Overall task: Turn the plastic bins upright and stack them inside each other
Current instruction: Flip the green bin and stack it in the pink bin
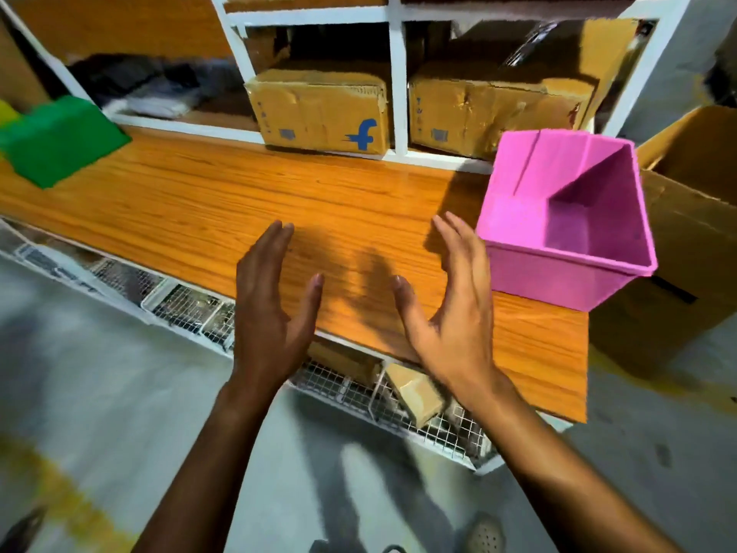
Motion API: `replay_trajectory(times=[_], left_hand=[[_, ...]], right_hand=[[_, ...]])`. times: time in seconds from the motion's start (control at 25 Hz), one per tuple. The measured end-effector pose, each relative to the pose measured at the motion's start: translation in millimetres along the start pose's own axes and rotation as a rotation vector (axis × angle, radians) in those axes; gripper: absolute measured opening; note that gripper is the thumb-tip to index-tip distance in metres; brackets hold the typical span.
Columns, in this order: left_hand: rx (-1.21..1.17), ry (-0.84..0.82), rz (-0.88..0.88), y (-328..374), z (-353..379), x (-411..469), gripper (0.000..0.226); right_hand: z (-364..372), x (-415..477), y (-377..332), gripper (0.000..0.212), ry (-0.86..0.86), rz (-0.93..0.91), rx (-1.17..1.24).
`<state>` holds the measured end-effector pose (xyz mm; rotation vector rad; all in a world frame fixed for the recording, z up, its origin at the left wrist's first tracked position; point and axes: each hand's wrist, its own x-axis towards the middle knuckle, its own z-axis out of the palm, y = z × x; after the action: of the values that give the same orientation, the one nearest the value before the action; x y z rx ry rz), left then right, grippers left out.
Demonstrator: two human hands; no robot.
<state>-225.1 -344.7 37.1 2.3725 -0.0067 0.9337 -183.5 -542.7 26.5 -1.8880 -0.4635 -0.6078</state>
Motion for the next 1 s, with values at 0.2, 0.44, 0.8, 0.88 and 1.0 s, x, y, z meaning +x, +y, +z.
replay_trajectory(times=[0.2,0.44,0.8,0.88,1.0], left_hand=[[0.053,0.045,-0.133,-89.6,-96.4,-73.1,0.052],[0.203,0.039,-0.313,-206.3,-183.3,-147.7,0.050],[0.441,0.110,-0.631,-344.4,-284.3,-220.9,0.057],[0.460,0.103,-0.686,-378.5,-298.6,-219.9,0.059],[0.483,0.096,-0.728,-440.6,-316.9,-201.2,0.059]], right_hand=[[113.8,-67.9,-62.5,0.063,-0.187,-0.022,0.081],[260.0,-142.5,-103.2,0.062,-0.485,-0.169,0.031],[434.2,-175.1,-131.9,0.077,-0.898,-0.217,-0.082],[478.3,-173.3,-145.2,0.078,-0.958,-0.207,-0.045],[553.0,-161.4,-158.8,0.079,-0.999,-0.244,-0.003]])
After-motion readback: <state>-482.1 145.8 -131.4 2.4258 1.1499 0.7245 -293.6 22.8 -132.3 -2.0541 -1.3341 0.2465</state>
